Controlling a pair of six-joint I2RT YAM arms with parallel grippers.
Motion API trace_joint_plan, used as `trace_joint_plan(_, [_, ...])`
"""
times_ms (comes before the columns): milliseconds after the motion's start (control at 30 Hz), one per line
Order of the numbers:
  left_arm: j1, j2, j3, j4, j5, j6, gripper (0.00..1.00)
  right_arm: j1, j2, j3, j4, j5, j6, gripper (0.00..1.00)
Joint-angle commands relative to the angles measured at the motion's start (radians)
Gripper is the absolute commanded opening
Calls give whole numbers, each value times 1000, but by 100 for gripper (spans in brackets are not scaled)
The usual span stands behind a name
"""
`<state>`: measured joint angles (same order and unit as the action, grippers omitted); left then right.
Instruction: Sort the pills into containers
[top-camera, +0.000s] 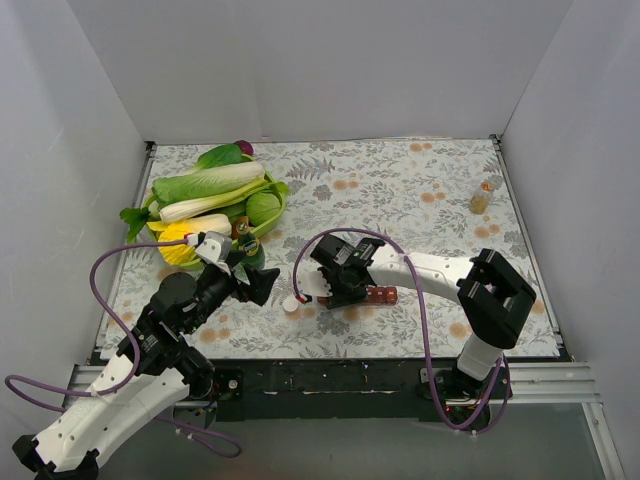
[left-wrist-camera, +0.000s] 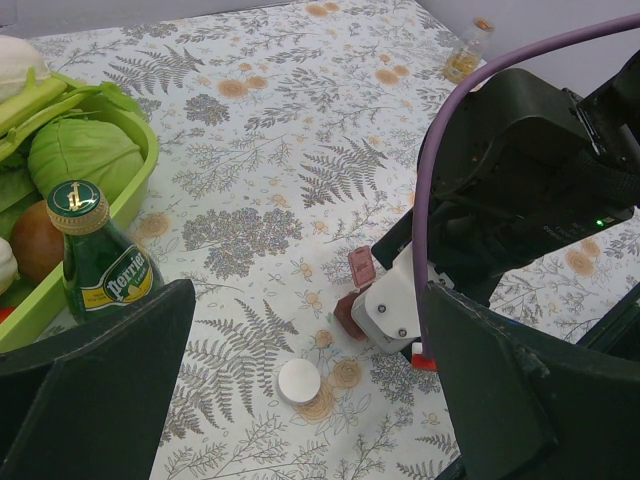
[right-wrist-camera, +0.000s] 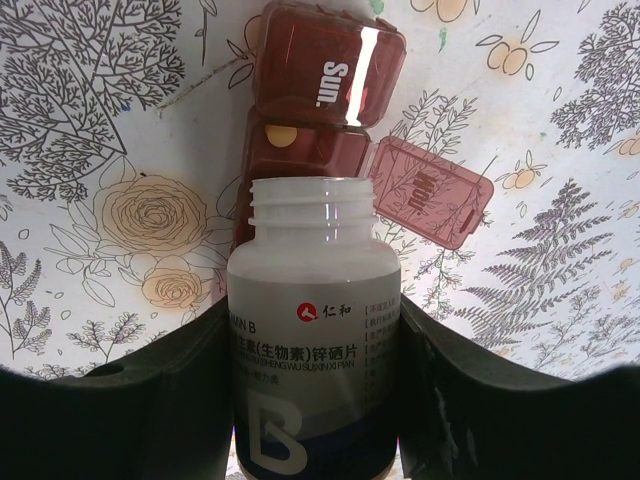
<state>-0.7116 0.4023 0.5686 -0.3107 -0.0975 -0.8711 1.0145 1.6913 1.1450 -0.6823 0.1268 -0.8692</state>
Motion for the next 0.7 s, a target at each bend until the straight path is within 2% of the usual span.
trace_joint_plan(0, [3,4,13,-5,-4,1,98,4,-2,39,9,2,-5,4])
trace_joint_plan(467, [3,1,11,-5,-4,-3,98,2,4,42,-26,-42,-13,4])
trace_joint_plan(667, [3,1,13,-7,-2,-5,98,6,8,47,-23,8,-21,5])
